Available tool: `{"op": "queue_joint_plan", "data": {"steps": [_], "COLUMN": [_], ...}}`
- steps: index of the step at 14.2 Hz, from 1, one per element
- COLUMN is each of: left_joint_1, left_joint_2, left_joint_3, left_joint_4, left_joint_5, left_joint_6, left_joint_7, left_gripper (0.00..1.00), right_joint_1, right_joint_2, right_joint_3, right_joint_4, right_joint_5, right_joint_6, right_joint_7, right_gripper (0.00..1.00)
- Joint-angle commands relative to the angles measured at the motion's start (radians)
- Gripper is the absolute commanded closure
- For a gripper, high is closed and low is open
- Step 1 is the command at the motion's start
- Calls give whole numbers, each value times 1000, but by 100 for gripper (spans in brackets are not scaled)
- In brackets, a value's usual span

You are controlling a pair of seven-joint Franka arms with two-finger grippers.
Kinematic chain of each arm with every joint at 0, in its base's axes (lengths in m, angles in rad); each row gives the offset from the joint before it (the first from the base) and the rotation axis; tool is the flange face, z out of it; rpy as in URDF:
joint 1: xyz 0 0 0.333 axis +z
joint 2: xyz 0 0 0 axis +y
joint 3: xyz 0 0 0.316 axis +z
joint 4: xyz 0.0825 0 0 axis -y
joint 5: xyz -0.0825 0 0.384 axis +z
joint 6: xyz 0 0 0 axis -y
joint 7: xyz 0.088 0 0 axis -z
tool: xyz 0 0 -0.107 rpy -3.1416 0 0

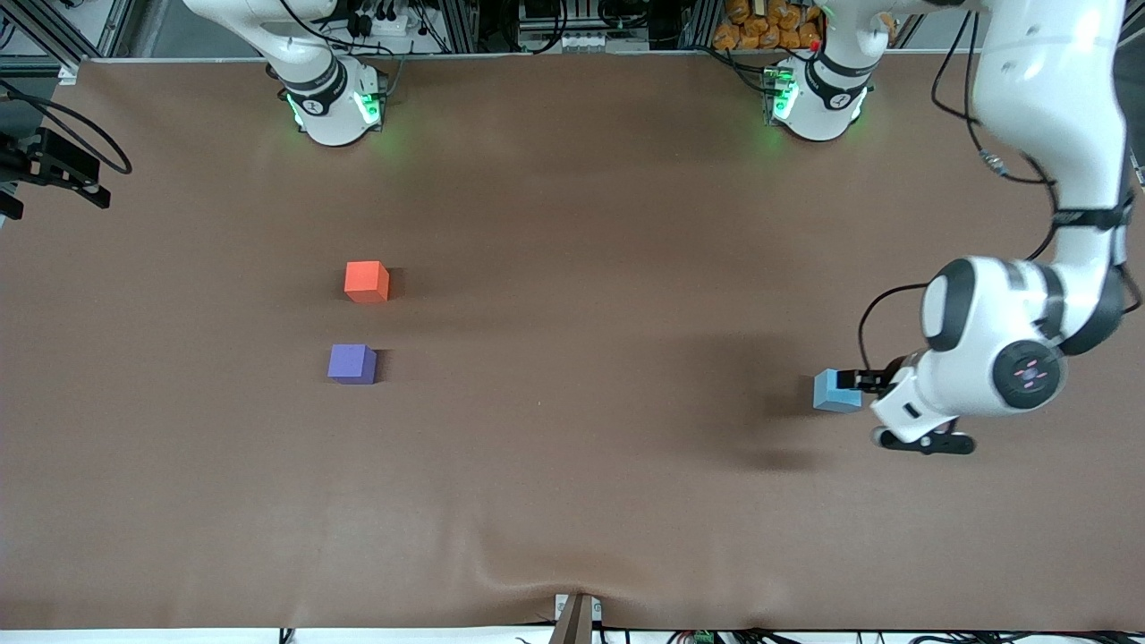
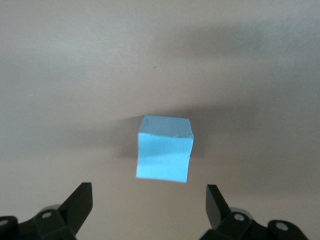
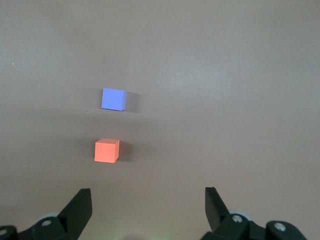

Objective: Place blue block between orange and purple blocks
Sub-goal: 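Reach the left gripper down to the light-blue block and grasp it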

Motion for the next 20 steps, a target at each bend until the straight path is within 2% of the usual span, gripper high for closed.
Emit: {"op": "queue_joint_plan", "data": {"steps": [1, 3, 8, 9, 10, 11, 12, 13, 17, 20], "left_joint_1": [7, 8, 16, 13, 13, 13, 11, 5, -45, -177], "left_joint_2": [-13, 4, 57, 59, 61, 61, 57, 51, 7, -24], "left_joint_3": [-5, -5, -5, -5, -5, -5, -5, -5, -18, -18], "left_joint_4": [-115, -169, -164, -163, -161, -158, -158, -157, -152, -149], "left_joint_5": [25, 24, 25, 24, 24, 24, 25, 25, 24, 21], "left_joint_6": [123, 224, 275, 295, 308, 308, 308, 308, 294, 259], "left_joint_7": [-24, -24, -11, -11, -11, -11, -7, -5, -27, -141], "left_gripper": [0, 0, 0, 3, 30, 52, 63, 66, 66, 66], "right_joint_1": [5, 3, 3, 2, 3, 3, 2, 3, 2, 0], "right_joint_2": [10, 10, 10, 11, 10, 10, 11, 10, 11, 11], "right_joint_3": [0, 0, 0, 0, 0, 0, 0, 0, 0, 0], "right_joint_4": [21, 21, 21, 21, 21, 21, 21, 21, 21, 21], "right_joint_5": [-10, -10, -10, -10, -10, -10, -10, -10, -10, -10], "right_joint_6": [-7, -7, -7, -7, -7, -7, -7, -7, -7, -9], "right_joint_7": [19, 19, 19, 19, 19, 19, 19, 19, 19, 19], "right_gripper": [0, 0, 0, 0, 0, 0, 0, 0, 0, 0]}}
